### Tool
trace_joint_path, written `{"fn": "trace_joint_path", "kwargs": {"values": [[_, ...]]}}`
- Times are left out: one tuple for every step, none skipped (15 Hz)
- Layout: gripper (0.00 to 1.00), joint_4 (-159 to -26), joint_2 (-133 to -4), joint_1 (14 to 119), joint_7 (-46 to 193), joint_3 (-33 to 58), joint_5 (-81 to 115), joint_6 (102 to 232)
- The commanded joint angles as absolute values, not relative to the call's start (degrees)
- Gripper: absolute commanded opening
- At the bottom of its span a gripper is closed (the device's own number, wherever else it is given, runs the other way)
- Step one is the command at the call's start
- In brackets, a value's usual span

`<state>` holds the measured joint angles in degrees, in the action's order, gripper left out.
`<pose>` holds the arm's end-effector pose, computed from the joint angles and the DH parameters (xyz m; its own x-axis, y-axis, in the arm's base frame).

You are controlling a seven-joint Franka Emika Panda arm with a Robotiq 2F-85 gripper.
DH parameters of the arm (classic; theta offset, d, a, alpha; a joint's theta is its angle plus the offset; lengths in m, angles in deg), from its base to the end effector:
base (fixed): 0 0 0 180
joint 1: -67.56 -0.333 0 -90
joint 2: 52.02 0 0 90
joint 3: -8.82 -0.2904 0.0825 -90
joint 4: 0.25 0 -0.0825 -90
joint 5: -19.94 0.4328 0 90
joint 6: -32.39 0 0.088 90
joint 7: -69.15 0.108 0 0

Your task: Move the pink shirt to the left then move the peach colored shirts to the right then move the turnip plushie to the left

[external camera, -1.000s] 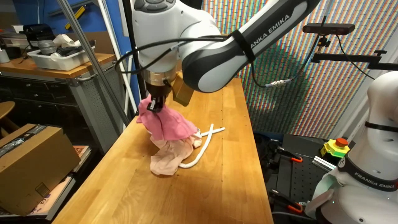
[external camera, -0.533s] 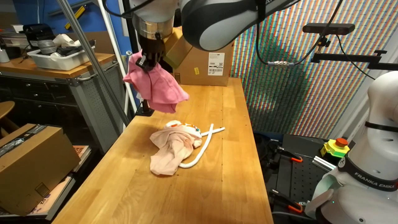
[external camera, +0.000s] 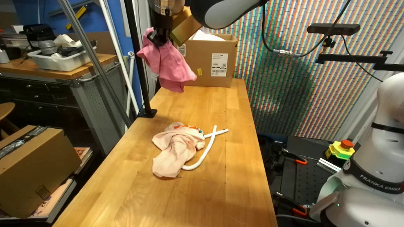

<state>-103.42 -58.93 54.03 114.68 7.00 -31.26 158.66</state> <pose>0.6542 0.1506 0.4733 0.8151 0.0925 0.5719 -0.2244 -0.8597 0.4589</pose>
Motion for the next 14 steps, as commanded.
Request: {"fn": "trace_joint_path", "kwargs": {"values": [[0.03, -102.5, -57.4, 58.5, 115.3, 7.6, -30.7, 159.1], [0.03, -102.6, -56.9, 60.0, 114.1, 8.1, -29.8, 159.7], [0.03, -102.6, -56.6, 61.4, 112.6, 8.5, -28.8, 160.3], [0.03, -102.5, -56.6, 62.4, 112.8, 8.9, -28.8, 160.5], [0.03, -102.3, -56.8, 63.6, 111.7, 9.3, -28.6, 161.1], [0.03, -102.0, -57.0, 64.5, 110.6, 9.7, -28.3, 161.6], [0.03, -101.2, -57.6, 65.4, 109.3, 10.0, -28.2, 162.4], [0.03, -100.5, -58.1, 66.1, 108.4, 10.4, -28.3, 163.0], [0.03, -99.9, -58.5, 66.8, 107.1, 10.7, -27.7, 163.6], [0.03, -99.2, -59.0, 67.6, 105.3, 11.0, -26.7, 164.2], [0.03, -98.6, -59.3, 68.1, 104.3, 11.4, -26.2, 164.4], [0.03, -97.9, -59.7, 68.6, 102.6, 11.8, -25.3, 164.6], [0.03, -97.2, -60.0, 69.1, 101.0, 12.0, -24.4, 164.6], [0.03, -96.4, -60.5, 69.6, 99.0, 12.4, -23.3, 164.7]]}}
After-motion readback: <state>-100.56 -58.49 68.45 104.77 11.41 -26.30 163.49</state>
